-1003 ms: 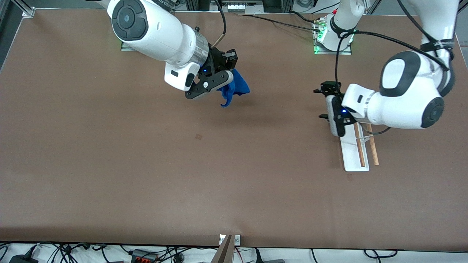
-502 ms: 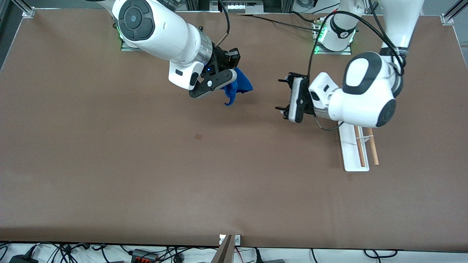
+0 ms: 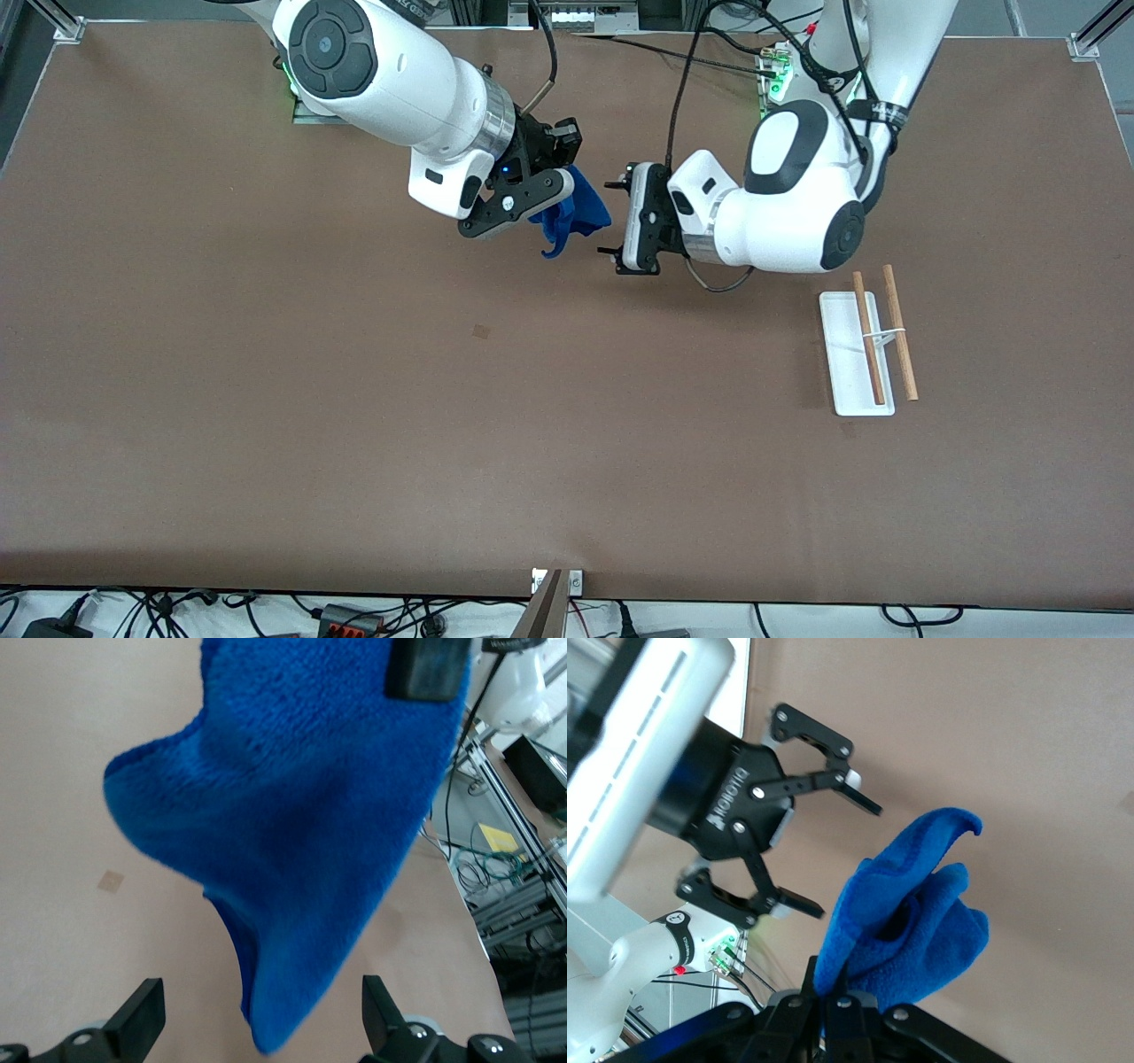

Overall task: Pass towel and hang on rack
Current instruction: 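Grasp the towel with the left gripper beside the right gripper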

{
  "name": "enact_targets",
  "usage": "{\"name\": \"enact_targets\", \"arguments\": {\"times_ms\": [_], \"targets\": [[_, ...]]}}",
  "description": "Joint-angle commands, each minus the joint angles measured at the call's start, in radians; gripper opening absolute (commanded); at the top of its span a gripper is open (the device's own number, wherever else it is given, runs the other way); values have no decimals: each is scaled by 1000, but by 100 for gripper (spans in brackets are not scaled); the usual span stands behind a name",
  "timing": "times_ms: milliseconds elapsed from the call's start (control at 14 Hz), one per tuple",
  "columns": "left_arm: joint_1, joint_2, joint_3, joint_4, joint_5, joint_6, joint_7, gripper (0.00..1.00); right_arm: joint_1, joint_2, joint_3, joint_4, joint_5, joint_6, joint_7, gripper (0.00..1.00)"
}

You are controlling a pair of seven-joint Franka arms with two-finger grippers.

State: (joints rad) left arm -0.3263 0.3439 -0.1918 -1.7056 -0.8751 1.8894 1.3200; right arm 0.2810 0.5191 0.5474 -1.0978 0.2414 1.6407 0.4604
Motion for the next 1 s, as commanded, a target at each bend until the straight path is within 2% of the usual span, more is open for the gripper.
{"name": "enact_targets", "arguments": {"times_ms": [0, 502, 932], "targets": [[9, -42, -31, -58, -33, 71, 30, 97, 0, -7, 6, -4, -16, -5, 12, 0], [6, -40, -32, -52, -33, 69, 30, 89, 0, -10, 8, -4, -16, -16, 12, 0], [-5, -29, -32, -117, -33, 106, 58, 93, 9, -10, 8, -4, -28, -16, 12, 0]]}}
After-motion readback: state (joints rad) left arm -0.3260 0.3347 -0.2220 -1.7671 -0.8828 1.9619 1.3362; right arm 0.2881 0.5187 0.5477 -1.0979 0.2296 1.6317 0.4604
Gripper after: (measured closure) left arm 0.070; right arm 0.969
